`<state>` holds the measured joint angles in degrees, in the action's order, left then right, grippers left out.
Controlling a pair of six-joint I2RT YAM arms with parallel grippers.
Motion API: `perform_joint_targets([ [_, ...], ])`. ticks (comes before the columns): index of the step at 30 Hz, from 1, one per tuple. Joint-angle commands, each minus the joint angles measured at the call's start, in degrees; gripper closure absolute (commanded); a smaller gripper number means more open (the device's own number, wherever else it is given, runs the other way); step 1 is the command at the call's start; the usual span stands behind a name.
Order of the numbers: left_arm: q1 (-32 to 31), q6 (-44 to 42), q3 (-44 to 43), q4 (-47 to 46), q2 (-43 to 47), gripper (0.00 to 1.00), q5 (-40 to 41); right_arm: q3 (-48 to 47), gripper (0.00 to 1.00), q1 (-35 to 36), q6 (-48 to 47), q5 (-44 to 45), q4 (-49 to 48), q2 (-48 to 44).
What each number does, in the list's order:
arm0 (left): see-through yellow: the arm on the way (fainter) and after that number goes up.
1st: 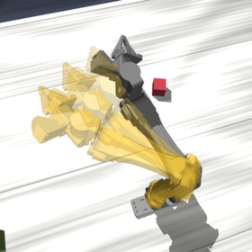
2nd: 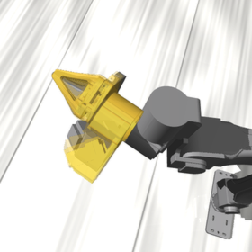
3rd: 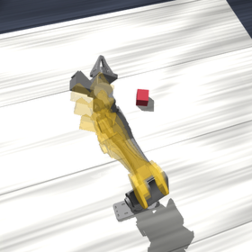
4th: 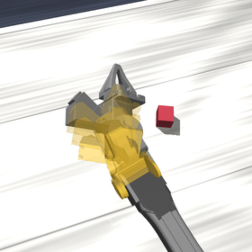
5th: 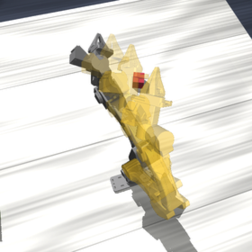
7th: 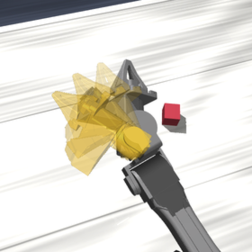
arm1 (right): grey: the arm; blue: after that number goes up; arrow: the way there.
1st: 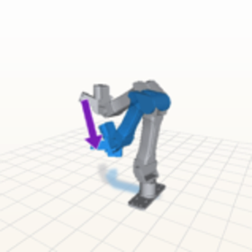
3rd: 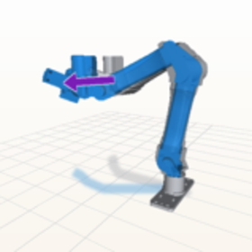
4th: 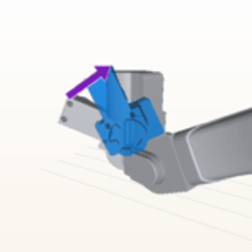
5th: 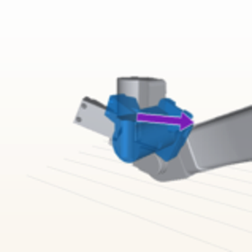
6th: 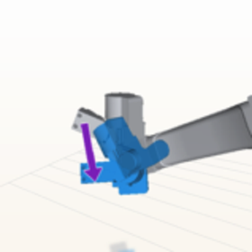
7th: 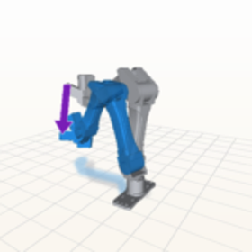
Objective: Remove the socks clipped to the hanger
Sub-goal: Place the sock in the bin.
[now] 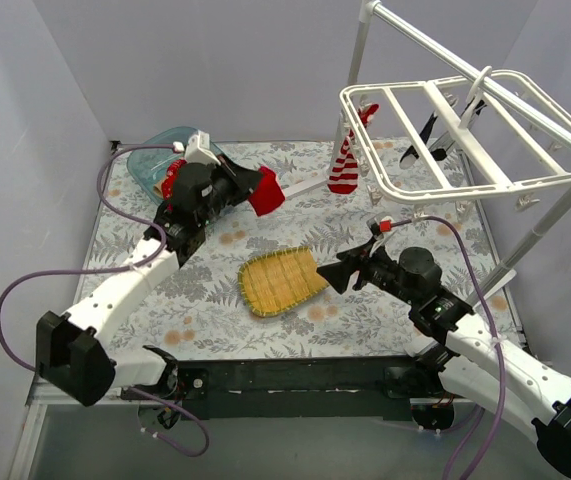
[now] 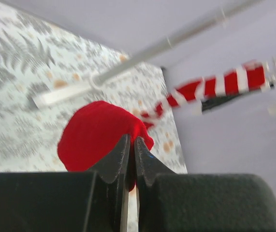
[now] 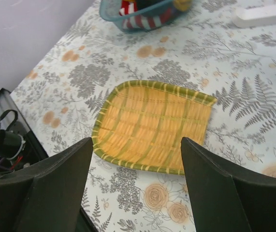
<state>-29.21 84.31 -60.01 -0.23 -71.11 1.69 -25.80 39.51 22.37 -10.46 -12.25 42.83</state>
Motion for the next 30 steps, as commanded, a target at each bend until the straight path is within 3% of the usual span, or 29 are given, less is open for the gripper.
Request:
perform_joint_targets([
  [1,7.05,-3.27,-7.91,-2.75,-6.65,1.0,1.57,1.1,0.19,0.13,2.68,7.38,-0.23,-0.55],
  [8,22.68,-3.8,-13.46,-8.91,-21.77,1.0,-2.41,0.93,0.19,0.05,1.36,9.4,1.52,-1.69],
  [13,27.19,-6.09,-19.78,-2.53,-36.33,1.0,2.61,1.89,0.18,0.04,1.18,10.02,2.67,-3.45],
  [18,28.95,-6.7,-25.86,3.65,-41.83,0.99,5.6,2.86,0.18,0.04,2.67,10.28,3.02,-3.63],
  [22,29.12,-7.15,-26.56,4.44,-40.95,0.7,5.43,3.83,0.17,0.04,4.08,13.26,2.15,-3.02],
  [24,31.06,-7.23,-27.26,5.23,-40.69,0.64,5.25,4.01,0.16,0.04,4.78,13.97,1.71,-2.66],
  [27,31.41,-7.15,-27.53,5.42,-38.68,0.41,5.07,3.74,0.16,-0.04,5.22,14.85,1.18,-1.87],
  [30,31.76,-7.5,-27.79,5.06,-36.65,0.3,4.37,3.39,0.15,-0.04,5.84,15.91,1.0,-1.17],
])
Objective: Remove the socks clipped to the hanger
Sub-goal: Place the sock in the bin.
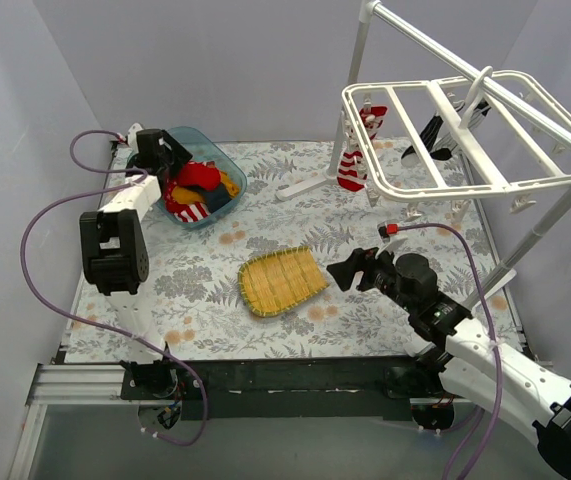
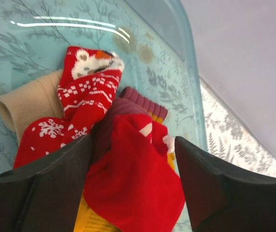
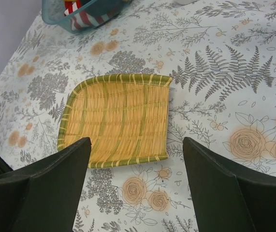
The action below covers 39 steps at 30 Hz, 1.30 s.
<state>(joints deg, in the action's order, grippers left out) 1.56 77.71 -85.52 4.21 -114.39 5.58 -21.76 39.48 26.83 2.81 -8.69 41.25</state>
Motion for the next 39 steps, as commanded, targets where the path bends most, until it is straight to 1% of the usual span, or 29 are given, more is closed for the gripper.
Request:
perform_joint_targets([
  [1,1.07,-1.33,-2.81,0.63,7.24,0.26,0.48,-0.83,0.15,-0.02,1.82,3.6,-2.65,0.75],
  [2,1.07,-1.51,-3.08,0.54,7.77,0.22,0.13,-0.92,0.14,-0.11,2.43,4.48,-2.65,1.1],
  [3,1.07,-1.6,-3.34,0.54,8.82,0.2,-0.13,-1.44,0.12,-0.02,4.0,5.53,-2.3,1.8],
  [4,1.07,-2.03,-3.95,0.54,9.27,0.17,-0.48,-1.71,0.06,-0.02,4.8,7.98,-1.69,2.16],
  [5,1.07,-2.39,-4.39,0.36,9.71,0.12,-1.62,-1.97,0.03,-0.02,5.68,9.31,-1.33,2.51],
  [6,1.16,-2.56,-4.83,0.71,9.97,0.11,-2.06,-1.97,0.01,-0.02,6.73,10.54,-1.42,3.47],
  [11,1.07,-0.9,-4.75,0.72,14.89,0.11,-5.49,-1.97,0.01,-0.02,7.88,18.36,-7.48,7.34],
  [12,1.07,-0.2,-3.79,-0.16,15.94,0.11,-8.02,-2.32,0.01,-0.02,8.15,22.03,-8.27,9.44],
  [14,0.29,1.56,-0.99,-1.04,19.63,0.11,-9.53,-3.46,0.01,-0.11,7.54,25.39,-12.65,11.82],
  [16,-2.51,2.26,1.13,-2.71,22.53,0.11,-10.33,-4.6,0.02,-0.02,5.7,28.91,-17.04,16.03],
  [17,-3.66,2.62,2.18,-3.15,25.24,0.11,-10.5,-5.39,0.01,-0.02,3.6,29.88,-21.33,17.79],
  [19,-7.17,2.44,4.73,-3.42,27.37,0.11,-10.33,-8.2,0.01,-0.02,1.48,32.08,-23.65,23.76],
  [20,-8.23,2.44,5.7,-3.59,29.81,0.11,-10.24,-12.04,0.01,-0.02,-0.44,32.61,-24.18,27.79],
  [22,-11.4,2.71,8.6,-3.86,32.02,0.11,-10.24,-15.4,0.01,-0.02,-2.12,34.89,-24.62,31.59],
  [23,-12.36,2.88,9.39,-3.94,33.69,0.11,-10.5,-18.12,0.01,-0.02,-4.48,35.33,-25.58,35.0],
  [24,-14.2,2.45,10.27,-3.86,34.57,0.11,-10.42,-19.19,0.01,-0.02,-5.9,36.29,-28.29,36.69],
  [25,-15.0,2.18,11.5,-3.86,35.37,0.11,-10.68,-20.76,0.01,-0.02,-6.87,37.35,-28.84,38.44],
  [26,-15.79,1.75,12.12,-3.86,36.07,0.11,-10.86,-22.43,0.01,-0.11,-7.84,38.75,-28.84,42.12],
  [27,-16.93,0.96,12.65,-3.59,37.73,0.11,-10.94,-25.93,0.01,-0.2,-9.76,41.72,-28.41,43.89],
  [32,-18.17,-0.01,15.9,-1.66,44.07,0.11,-10.86,-34.65,0.01,-0.64,-13.99,49.38,-28.4,55.39],
  [33,-18.26,-0.19,15.99,-0.61,44.86,0.11,-10.94,-37.71,0.01,-0.81,-14.26,52.27,-27.88,56.9],
  [36,-18.52,-1.51,15.73,1.85,47.41,0.11,-11.47,-43.35,0.01,-1.43,-15.14,57.72,-24.19,62.62],
  [37,-18.61,-2.03,15.47,2.47,48.29,0.11,-11.47,-47.63,0.02,-1.6,-14.27,58.97,-20.79,63.85],
  [39,-18.88,-2.3,15.38,3.53,49.17,0.11,-12.0,-51.35,0.01,-2.22,-12.6,61.42,-17.69,66.75],
])
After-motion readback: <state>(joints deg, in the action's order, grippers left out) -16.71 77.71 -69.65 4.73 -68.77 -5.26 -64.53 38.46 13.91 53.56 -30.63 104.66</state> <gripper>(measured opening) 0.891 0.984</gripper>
